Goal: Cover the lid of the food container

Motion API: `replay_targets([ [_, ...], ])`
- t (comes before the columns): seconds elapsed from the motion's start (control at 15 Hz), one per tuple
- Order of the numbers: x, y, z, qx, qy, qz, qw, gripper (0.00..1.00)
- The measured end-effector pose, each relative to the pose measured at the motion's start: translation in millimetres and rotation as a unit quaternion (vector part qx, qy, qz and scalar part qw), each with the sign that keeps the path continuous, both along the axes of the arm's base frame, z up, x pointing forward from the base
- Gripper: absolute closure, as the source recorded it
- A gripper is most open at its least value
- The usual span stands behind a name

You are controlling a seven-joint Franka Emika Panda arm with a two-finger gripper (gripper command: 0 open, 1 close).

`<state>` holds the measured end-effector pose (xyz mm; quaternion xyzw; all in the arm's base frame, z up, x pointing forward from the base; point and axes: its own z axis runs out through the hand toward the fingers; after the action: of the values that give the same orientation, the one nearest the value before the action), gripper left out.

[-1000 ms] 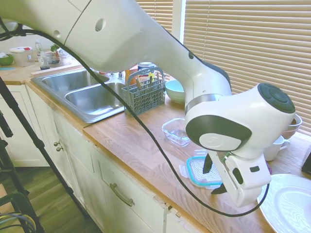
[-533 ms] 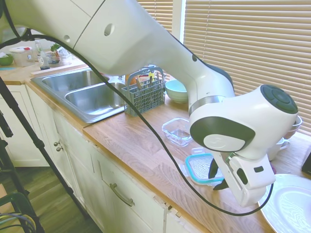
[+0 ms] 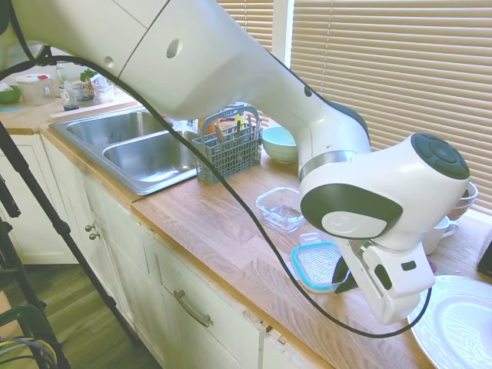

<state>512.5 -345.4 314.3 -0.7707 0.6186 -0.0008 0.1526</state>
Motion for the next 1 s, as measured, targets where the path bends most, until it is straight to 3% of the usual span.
replay_targets([
  [0.33, 2.0, 2.8, 6.9, -0.013, 0.001, 0.012, 0.9998, 1.0],
  [1.0, -2.1, 33.1, 95.3, -0.058, -0.015, 0.054, 0.9967, 1.0],
])
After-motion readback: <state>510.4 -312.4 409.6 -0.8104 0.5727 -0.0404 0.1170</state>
